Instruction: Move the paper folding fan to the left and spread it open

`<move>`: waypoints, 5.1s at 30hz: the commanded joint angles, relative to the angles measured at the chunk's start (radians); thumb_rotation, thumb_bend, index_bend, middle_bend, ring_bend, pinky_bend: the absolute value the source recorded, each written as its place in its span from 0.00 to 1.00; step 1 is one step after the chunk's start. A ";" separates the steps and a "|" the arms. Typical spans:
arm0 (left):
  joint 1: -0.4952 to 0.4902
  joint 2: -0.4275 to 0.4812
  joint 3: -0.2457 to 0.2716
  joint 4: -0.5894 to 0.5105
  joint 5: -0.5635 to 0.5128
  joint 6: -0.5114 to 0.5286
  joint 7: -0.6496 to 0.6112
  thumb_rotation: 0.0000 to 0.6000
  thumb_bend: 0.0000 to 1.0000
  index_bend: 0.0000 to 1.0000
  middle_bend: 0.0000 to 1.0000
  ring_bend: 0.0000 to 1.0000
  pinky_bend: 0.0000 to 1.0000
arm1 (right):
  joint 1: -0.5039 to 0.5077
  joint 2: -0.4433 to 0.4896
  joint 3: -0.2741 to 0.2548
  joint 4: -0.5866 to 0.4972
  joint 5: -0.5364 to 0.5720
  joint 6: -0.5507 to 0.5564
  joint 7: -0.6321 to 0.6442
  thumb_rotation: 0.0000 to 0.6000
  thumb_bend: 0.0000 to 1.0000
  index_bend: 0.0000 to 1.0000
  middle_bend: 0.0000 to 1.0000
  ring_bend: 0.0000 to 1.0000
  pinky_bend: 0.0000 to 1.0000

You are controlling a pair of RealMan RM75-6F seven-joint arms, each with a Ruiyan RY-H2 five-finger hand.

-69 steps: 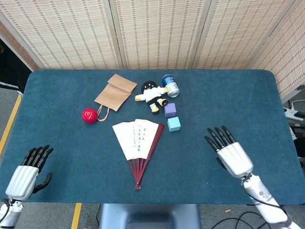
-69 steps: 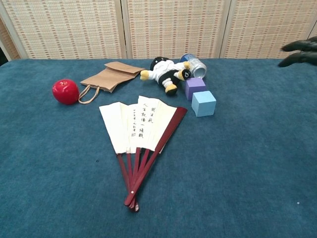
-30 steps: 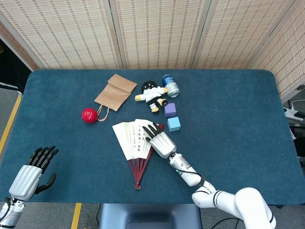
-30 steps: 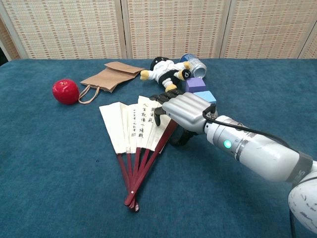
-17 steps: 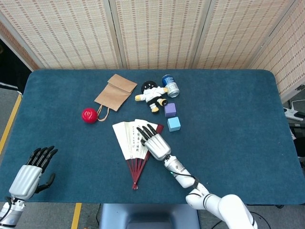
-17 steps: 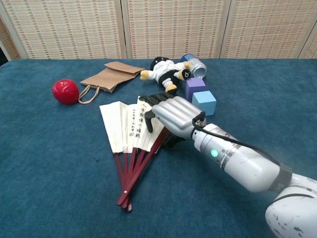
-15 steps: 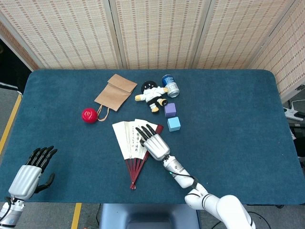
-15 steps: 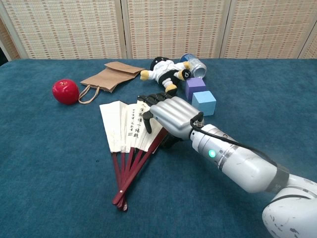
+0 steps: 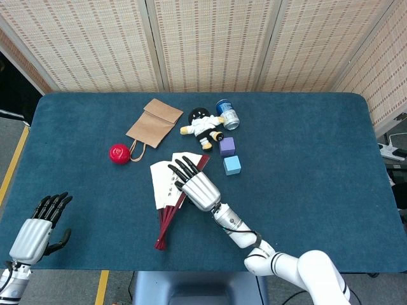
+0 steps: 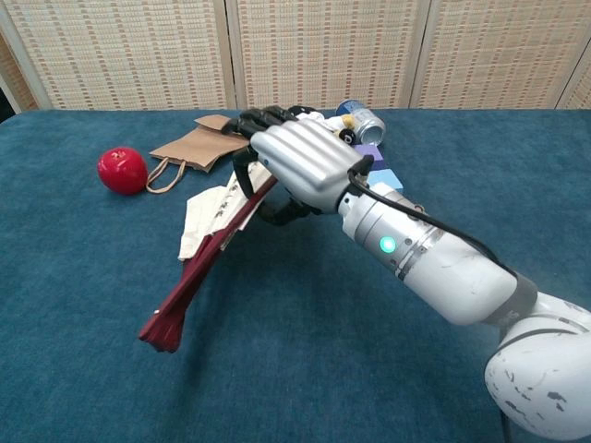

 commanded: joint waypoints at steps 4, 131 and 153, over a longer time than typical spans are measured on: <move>-0.066 -0.096 -0.004 0.116 -0.029 -0.117 -0.462 1.00 0.50 0.11 0.00 0.00 0.06 | 0.024 0.215 0.133 -0.491 0.100 -0.059 -0.267 1.00 0.60 0.61 0.09 0.00 0.07; -0.186 -0.566 -0.405 0.434 -0.407 -0.179 -0.696 1.00 0.59 0.39 0.24 0.07 0.10 | 0.051 0.294 0.094 -0.952 0.287 0.327 -0.517 1.00 0.60 0.47 0.11 0.00 0.10; -0.171 -0.631 -0.288 0.747 -0.325 -0.169 -0.606 1.00 0.57 0.03 0.03 0.00 0.04 | -0.228 0.388 -0.187 -0.984 0.118 0.343 -0.461 1.00 0.60 0.45 0.11 0.00 0.10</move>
